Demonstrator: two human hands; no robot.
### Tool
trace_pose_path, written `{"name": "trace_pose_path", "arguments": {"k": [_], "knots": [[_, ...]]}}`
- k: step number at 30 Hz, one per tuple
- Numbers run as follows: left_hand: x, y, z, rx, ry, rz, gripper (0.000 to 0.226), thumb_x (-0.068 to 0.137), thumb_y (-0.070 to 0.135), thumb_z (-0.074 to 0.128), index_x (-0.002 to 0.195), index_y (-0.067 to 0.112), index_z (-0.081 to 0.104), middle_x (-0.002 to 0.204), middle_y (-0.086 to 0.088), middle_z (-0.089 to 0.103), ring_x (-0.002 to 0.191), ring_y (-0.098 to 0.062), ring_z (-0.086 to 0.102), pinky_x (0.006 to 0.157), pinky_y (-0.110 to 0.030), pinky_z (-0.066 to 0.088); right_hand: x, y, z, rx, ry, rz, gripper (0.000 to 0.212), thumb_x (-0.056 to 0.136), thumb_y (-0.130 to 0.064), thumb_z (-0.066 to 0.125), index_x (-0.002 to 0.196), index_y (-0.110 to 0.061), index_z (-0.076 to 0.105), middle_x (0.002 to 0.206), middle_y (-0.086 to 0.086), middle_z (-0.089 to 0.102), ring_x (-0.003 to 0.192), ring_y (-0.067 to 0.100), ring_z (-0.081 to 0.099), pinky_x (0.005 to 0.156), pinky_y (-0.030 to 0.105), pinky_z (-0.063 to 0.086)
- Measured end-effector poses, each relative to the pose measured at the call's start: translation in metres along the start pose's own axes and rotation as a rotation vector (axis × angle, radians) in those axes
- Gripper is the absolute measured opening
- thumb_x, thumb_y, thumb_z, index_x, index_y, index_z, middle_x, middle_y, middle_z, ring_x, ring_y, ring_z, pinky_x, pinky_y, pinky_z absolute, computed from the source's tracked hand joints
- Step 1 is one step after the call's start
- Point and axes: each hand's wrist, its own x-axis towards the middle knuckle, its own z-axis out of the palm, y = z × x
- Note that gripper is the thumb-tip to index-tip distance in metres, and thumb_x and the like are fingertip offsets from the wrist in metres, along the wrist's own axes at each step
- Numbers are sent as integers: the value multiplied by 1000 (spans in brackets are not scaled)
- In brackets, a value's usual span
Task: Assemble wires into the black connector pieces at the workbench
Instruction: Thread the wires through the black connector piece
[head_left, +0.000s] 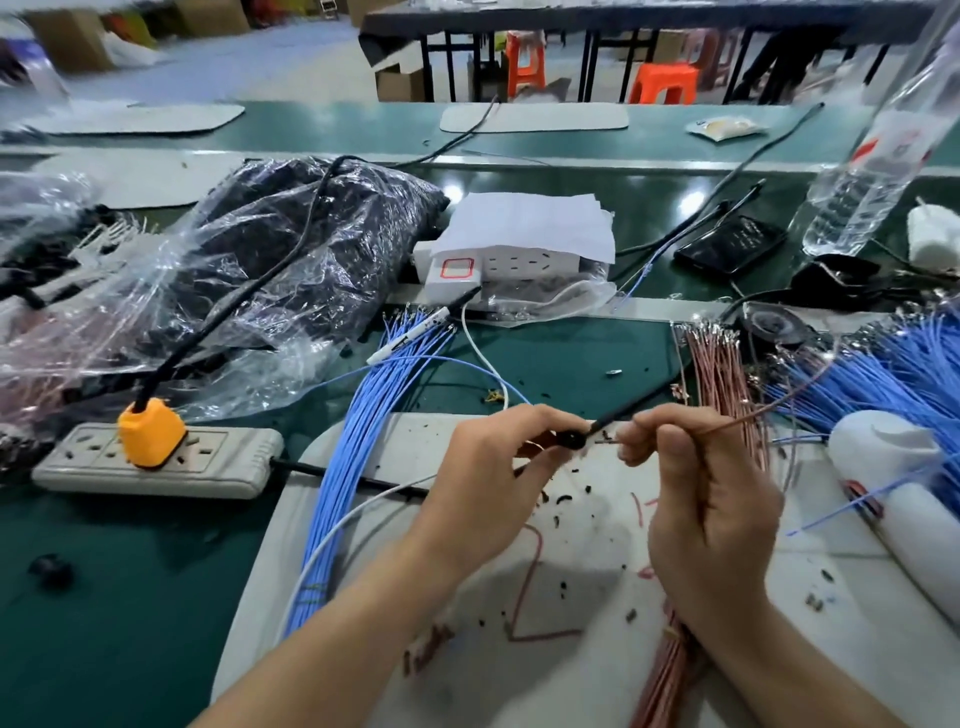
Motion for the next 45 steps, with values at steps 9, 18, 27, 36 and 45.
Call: {"name": "trace_pose_path", "arguments": {"k": [9,18,27,36,45], "knots": [[1,-2,-2,30,-33,52,28,80,1,72,105,13,73,91,1,69,76,-5,63,74,-19,51,2,3,3,-124,-88,-6,31,99,-19,40,89,0,62,74,2,64,70,4,59,67,7,45],[2,-1,0,95,16,119,28,76,16,76,104,17,74,88,5,71,85,-18,50,80,-30,46,3,5,0,-61,-142,67,18,97,-18,46,93,-14,63,87,0,63,80,7,61,70,21,50],[0,6,-1,-422,-48,-52,18,80,9,72,95,18,69,86,0,71,79,-17,65,76,-27,52,7,-1,-5,351,-392,465,32,87,-20,61,118,-25,62,96,-10,65,84,-2,62,75,11,48],[1,12,-2,-777,-12,-291,24,72,13,69,93,3,64,85,-5,71,78,-17,66,74,-28,54,10,-5,-3,509,-334,732,27,66,-10,71,92,-5,66,66,5,67,56,11,57,55,18,48],[19,0,-23,-1546,338,-712,41,72,7,59,112,1,61,81,-9,67,62,-11,60,67,-22,55,25,-11,-28,743,-1438,948,15,82,-1,68,88,-15,69,78,-2,65,66,5,60,65,15,49]]}}
